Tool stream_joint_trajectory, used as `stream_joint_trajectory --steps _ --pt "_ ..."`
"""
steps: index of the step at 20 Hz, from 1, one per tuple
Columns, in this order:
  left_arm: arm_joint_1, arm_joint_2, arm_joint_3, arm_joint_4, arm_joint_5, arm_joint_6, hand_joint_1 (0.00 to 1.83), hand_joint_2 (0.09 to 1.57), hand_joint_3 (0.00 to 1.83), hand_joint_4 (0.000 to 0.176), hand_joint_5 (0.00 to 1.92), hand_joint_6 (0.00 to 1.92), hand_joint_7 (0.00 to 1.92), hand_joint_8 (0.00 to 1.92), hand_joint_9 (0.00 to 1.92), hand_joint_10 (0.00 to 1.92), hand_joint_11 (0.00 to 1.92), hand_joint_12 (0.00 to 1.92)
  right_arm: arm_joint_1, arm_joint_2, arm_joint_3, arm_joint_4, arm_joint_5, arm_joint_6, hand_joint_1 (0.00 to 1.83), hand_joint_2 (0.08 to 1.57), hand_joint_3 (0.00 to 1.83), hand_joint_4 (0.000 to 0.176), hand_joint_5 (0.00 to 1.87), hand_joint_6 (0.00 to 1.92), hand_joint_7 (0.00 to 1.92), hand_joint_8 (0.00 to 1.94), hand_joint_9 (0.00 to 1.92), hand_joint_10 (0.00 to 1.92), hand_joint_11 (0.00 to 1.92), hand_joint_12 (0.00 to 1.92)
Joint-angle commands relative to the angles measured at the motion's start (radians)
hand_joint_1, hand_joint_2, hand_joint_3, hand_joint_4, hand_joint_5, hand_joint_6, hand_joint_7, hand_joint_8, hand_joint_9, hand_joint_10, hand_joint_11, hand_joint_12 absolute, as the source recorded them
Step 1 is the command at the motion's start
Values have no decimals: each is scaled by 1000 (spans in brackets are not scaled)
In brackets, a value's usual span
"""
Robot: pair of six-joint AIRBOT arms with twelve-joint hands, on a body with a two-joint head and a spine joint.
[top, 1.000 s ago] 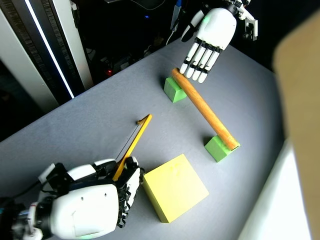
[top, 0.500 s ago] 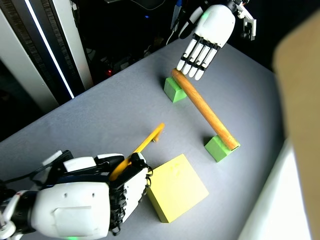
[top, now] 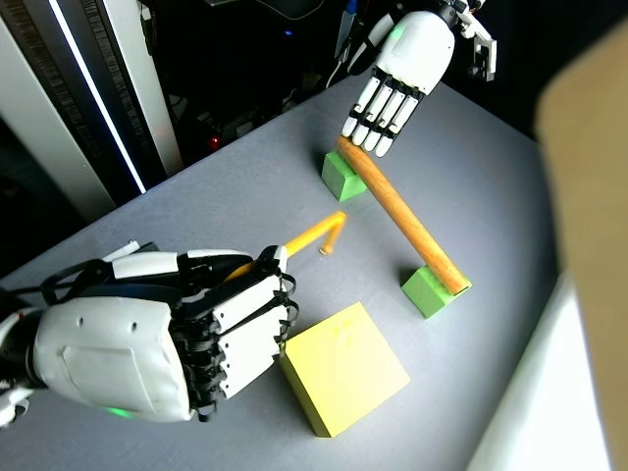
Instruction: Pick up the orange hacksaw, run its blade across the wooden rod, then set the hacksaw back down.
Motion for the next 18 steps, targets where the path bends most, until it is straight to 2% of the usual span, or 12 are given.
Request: stream_joint_trajectory --steps 1,4,5,6,7,8,9,10,11,15,16,18 --pt "-3 3 0 -55 -29 0 10 1270 0 0 20 3 39 4 30 3 8 10 10 9 -9 33 231 -7 1367 1156 0 0 910 841 860 1218 848 1447 868 1494" --pt "2 2 -3 -51 -29 0 35 1272 0 0 19 0 13 0 15 0 2 2 1 0 -37 86 348 -61 1367 1156 0 0 909 836 856 1231 849 1442 866 1494" --pt "3 2 -4 -51 -29 0 27 1270 0 0 17 0 16 2 22 3 4 2 -3 -5 -42 98 368 -68 1277 1133 0 0 971 811 939 1248 906 1310 893 1469" --pt "4 2 -7 -51 -29 0 18 1274 1 0 3 0 6 0 9 0 0 0 -6 -14 -51 110 386 -77 1351 1148 3 0 908 851 877 1229 875 1395 912 1443" --pt "5 2 -8 -51 -29 0 38 1268 0 0 15 5 19 5 21 5 3 1 -7 -21 -58 113 391 -82 1366 1150 0 0 920 827 869 1219 860 1422 899 1458" --pt "8 2 -10 -51 -29 0 33 1272 0 0 6 1 14 2 15 2 0 0 -7 -31 -66 113 381 -84 1281 1120 0 0 1003 762 970 1197 932 1276 907 1460" --pt "9 2 -11 -49 -29 0 10 1274 1 0 13 3 21 4 17 2 2 1 -5 -41 -72 113 371 -83 1262 1119 0 0 997 783 978 1216 935 1237 895 1467" --pt "10 2 -11 -47 -29 0 9 1273 1 0 19 4 31 7 30 7 9 4 -2 -50 -73 114 365 -80 1348 1143 3 0 912 847 900 1198 884 1377 890 1463" --pt "11 2 -12 -46 -29 0 22 1271 0 0 17 3 28 4 27 4 3 2 4 -68 -73 117 354 -71 1276 1130 0 0 957 834 968 1213 938 1269 910 1465" --pt "14 1 -10 -46 -23 0 2 1271 0 0 7 1 23 1 15 0 1 2 20 -131 -67 139 350 -101 1264 1113 0 0 1004 768 1001 1194 985 1191 947 1435" --pt "14 1 -9 -46 -22 0 0 1266 0 0 21 7 33 5 29 6 25 13 27 -142 -67 145 349 -112 1352 1133 3 0 937 797 918 1170 913 1346 937 1426" --pt "15 0 -4 -46 -20 0 0 1265 0 0 18 4 34 4 29 5 25 14 47 -168 -60 153 347 -143 1268 1108 0 0 1025 735 999 1186 986 1193 954 1418"
